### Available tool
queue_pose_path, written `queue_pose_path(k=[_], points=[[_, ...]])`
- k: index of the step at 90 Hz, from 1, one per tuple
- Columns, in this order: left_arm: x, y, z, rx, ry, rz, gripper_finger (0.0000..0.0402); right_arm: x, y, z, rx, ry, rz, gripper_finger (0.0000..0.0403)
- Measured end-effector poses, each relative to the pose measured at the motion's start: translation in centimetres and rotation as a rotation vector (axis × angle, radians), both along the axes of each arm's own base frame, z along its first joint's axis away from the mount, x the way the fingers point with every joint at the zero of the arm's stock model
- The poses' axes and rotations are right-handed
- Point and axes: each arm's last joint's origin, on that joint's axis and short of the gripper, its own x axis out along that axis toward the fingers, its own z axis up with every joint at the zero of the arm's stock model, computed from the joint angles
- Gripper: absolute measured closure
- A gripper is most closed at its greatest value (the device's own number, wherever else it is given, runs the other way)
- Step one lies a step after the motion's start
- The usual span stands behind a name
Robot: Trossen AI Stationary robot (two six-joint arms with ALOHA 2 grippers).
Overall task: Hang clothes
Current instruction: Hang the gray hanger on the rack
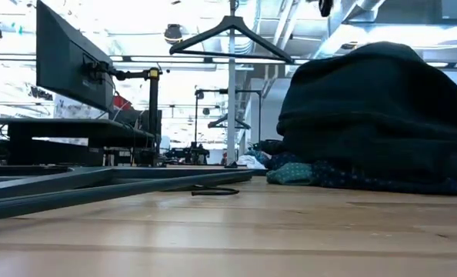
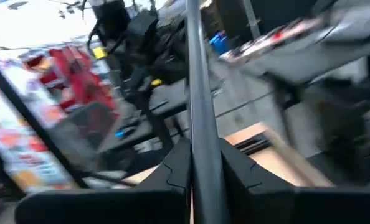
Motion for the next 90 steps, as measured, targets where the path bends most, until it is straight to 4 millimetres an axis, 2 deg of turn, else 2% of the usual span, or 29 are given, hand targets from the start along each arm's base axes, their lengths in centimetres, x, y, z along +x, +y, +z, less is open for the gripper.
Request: queue_pose_path(k=[8,17,37,54,62,72,81,90], points=[[-1.1,0.8,-0.3,-0.092,-0.012,-0.001,0.0286,-0.8,-1.6,0.6,-0.081,0.001,-0.070,0.0373],[-1.9,1.9,-0.5,-0.115,0.007,0.041,0.0284,-1.3,-3.7,1.1,-0.136,0.010,-0.155,0.0373],[-3.7,4.6,-0.4,-0.026,0.104,0.087,0.0282,-1.9,-8.1,3.8,-0.255,-0.031,-0.272,0.0373],[-4.5,5.8,-0.3,-0.003,0.125,0.087,0.0283,-1.8,-10.8,5.5,-0.312,-0.047,-0.304,0.0373],[-4.9,6.2,-0.3,0.009,0.144,0.087,0.0283,-1.5,-12.3,5.1,-0.294,-0.034,-0.312,0.0373],[-5.3,6.6,-0.3,0.024,0.170,0.089,0.0283,-0.6,-14.3,3.5,-0.242,0.001,-0.315,0.0373],[-5.4,6.7,-0.3,0.031,0.181,0.091,0.0283,-0.1,-15.3,2.7,-0.221,0.012,-0.312,0.0372],[-5.5,6.8,-0.3,0.028,0.180,0.094,0.0283,-0.2,-15.7,2.3,-0.184,0.012,-0.314,0.0341]])
